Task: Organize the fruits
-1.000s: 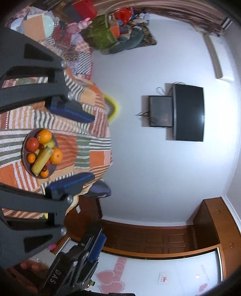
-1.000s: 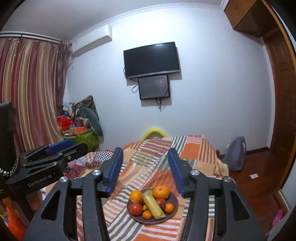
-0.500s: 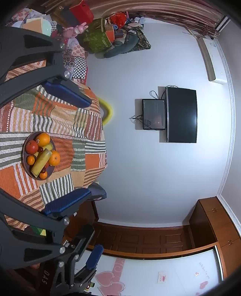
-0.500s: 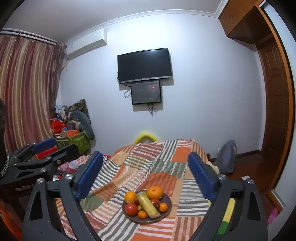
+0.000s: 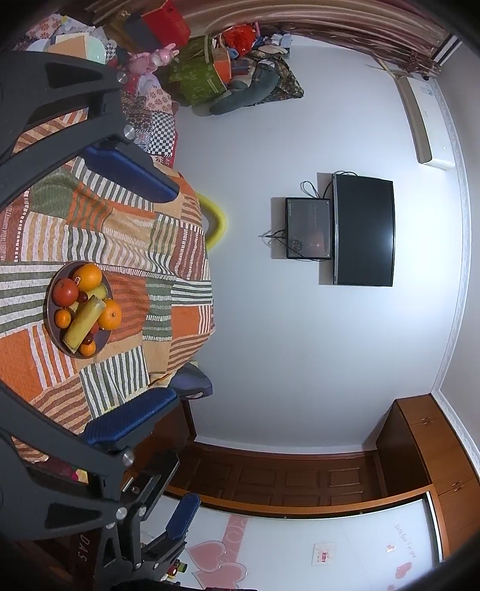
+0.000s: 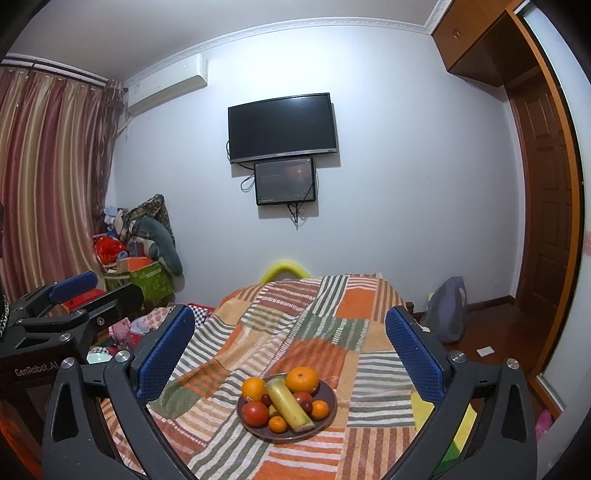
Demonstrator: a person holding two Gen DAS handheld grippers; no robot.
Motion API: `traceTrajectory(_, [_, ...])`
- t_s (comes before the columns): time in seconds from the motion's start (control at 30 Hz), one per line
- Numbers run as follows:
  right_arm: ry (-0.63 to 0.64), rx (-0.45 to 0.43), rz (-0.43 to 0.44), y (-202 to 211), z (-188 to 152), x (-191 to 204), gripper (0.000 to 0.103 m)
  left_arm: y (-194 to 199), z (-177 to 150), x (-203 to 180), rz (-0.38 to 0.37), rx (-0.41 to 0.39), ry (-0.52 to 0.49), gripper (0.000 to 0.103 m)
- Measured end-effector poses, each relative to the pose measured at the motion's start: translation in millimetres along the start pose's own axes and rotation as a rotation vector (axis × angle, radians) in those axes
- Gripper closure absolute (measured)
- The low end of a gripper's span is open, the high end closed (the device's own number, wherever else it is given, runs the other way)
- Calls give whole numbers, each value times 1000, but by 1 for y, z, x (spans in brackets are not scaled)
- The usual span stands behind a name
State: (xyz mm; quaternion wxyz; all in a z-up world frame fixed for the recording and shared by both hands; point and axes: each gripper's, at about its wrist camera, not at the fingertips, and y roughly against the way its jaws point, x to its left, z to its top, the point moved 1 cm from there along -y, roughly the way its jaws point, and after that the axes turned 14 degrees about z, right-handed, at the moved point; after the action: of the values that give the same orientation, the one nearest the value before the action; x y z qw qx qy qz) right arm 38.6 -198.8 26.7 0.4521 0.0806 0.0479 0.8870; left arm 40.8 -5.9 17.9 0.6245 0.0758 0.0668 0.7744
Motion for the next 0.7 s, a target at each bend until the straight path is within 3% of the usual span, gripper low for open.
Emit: traceTrajectory(0.7, [3,-3,-4,4,3,-1,0,-3,1,4,-24,24,22,0])
